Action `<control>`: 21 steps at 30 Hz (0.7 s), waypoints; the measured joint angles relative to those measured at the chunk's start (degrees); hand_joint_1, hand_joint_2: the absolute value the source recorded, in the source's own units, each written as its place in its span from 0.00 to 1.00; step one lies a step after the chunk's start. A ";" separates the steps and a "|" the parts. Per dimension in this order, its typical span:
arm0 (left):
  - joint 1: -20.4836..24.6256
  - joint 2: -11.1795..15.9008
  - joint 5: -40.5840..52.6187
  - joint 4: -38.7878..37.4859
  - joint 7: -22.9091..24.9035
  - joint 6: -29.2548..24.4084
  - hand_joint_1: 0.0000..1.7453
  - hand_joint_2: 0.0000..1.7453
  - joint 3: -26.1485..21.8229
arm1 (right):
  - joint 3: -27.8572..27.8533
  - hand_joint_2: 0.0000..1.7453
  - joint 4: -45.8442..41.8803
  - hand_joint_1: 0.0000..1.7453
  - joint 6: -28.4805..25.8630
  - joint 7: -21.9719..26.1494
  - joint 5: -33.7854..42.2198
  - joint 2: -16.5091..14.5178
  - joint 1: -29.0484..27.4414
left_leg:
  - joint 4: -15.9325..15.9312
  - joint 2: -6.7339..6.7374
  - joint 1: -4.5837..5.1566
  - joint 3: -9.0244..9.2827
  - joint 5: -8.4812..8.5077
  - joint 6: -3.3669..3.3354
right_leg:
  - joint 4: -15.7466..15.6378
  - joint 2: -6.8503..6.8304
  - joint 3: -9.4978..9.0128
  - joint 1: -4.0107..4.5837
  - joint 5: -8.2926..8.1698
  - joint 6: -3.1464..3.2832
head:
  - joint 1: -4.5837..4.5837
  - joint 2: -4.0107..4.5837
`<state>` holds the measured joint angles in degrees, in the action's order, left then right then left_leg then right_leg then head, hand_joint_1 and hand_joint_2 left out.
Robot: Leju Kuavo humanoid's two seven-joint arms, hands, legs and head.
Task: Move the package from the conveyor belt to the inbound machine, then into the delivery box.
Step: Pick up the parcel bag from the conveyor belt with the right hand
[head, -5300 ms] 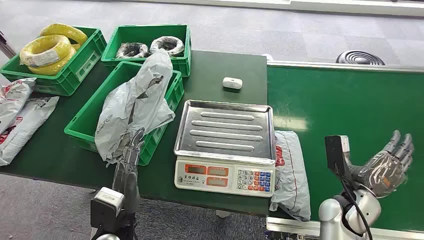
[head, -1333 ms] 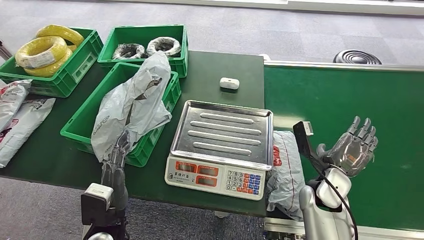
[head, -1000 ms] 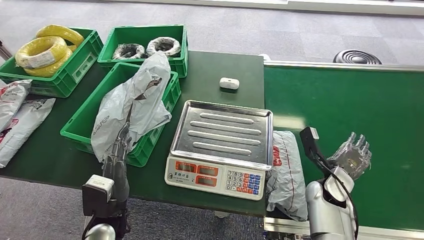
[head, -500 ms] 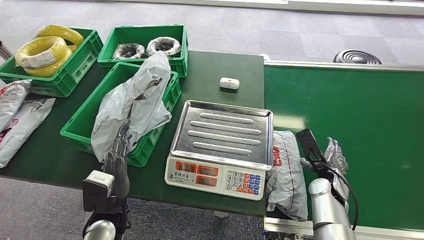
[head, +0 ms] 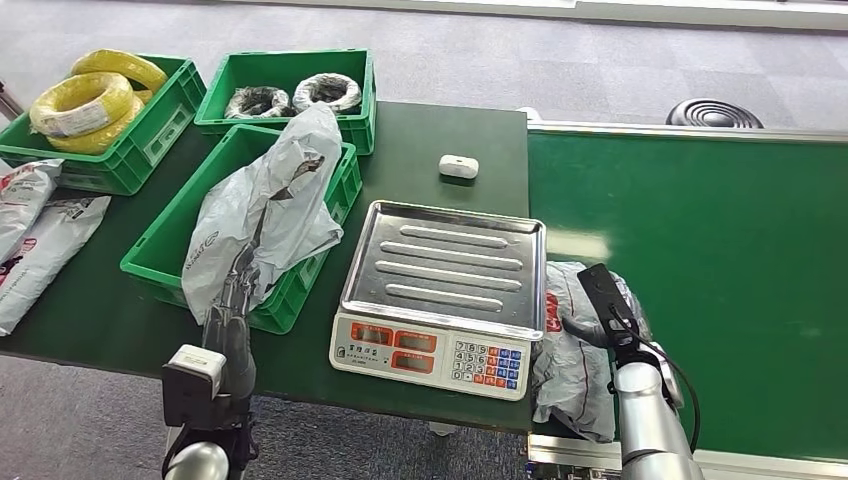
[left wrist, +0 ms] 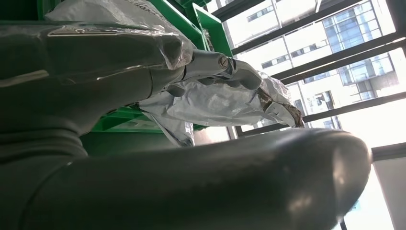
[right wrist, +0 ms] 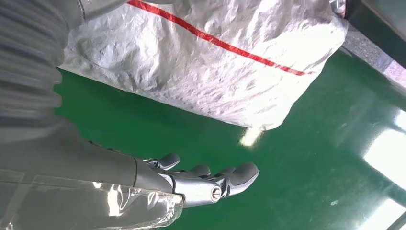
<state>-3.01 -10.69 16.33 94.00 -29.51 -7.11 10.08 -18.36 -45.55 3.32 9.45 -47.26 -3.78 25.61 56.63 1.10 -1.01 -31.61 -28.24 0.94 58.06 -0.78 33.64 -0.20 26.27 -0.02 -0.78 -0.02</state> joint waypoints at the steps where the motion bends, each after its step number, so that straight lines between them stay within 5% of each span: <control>1: -0.03 0.00 0.02 0.04 -0.01 -0.01 0.00 0.00 -0.07 | 0.10 1.00 0.00 0.00 0.05 0.07 0.08 -0.01 -0.01 | 0.00 0.00 0.00 0.00 0.00 0.00 | 0.00 0.00 0.00 0.00 0.00 0.00 | 0.01 0.00; 21: -1.32 -0.42 1.24 1.93 0.59 0.67 0.00 0.00 -0.96 | 2.02 1.00 -2.90 0.00 2.00 0.29 4.35 -1.01 -3.27 | 0.00 -0.01 0.00 -0.01 0.00 0.00 | 0.00 0.00 0.01 0.00 0.00 0.00 | 0.01 0.00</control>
<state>-4.32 -11.11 17.57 95.93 -28.92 -6.44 9.11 -16.34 -48.45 5.32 9.74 -42.91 -4.79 22.34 56.63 1.09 -1.01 -31.62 -28.25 0.94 58.06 -0.78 33.65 -0.20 26.27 -0.02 -0.76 -0.02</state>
